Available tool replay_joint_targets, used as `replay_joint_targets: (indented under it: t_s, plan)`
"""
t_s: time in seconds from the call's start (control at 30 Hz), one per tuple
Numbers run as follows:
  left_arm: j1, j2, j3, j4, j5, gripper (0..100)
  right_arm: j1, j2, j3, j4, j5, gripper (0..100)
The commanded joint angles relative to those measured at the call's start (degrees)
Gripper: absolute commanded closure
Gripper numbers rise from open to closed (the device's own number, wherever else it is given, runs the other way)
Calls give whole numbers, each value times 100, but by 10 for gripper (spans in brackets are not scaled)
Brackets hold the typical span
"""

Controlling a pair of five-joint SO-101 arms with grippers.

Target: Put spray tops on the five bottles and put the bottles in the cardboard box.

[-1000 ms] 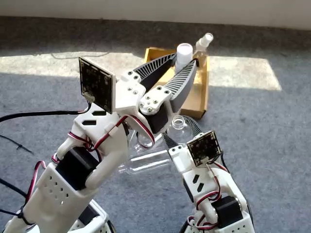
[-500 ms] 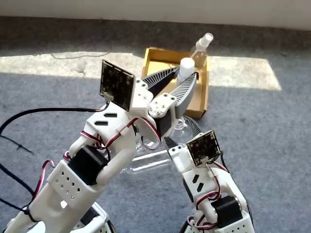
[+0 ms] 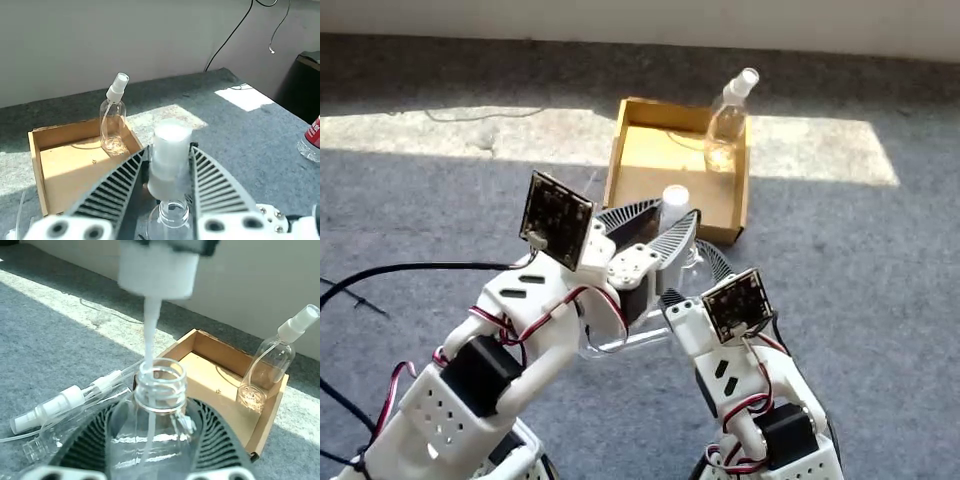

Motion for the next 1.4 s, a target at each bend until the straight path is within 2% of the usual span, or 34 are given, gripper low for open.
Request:
replay_joint_targets:
  t_s: [0.0,0.1,0.23,0.3,0.5,0.63,0.93,1.17,1.37]
  plan:
    - [-48,40,101,35,-527,964,-13,-66,-84,-101,-53,995]
    - [-92,198,84,35,-589,934,-13,-66,-66,-101,-53,995]
    - [-92,215,75,62,-589,797,-13,-66,-57,-101,-53,995]
    - [-101,215,57,62,-589,763,-13,-66,-48,-101,-53,995]
    - [-101,-198,-295,70,-651,776,-13,-66,-48,-101,-53,995]
    - [-145,-629,-338,70,-1160,776,-13,-66,-48,-101,-53,995]
    - [-927,-321,-321,-105,-1178,776,-13,-66,-48,-101,-53,995]
    - [-673,207,-268,-97,-1213,776,-13,-66,-48,-101,-53,995]
    - [-233,338,163,-97,-1767,776,-13,-66,-66,-101,-44,995]
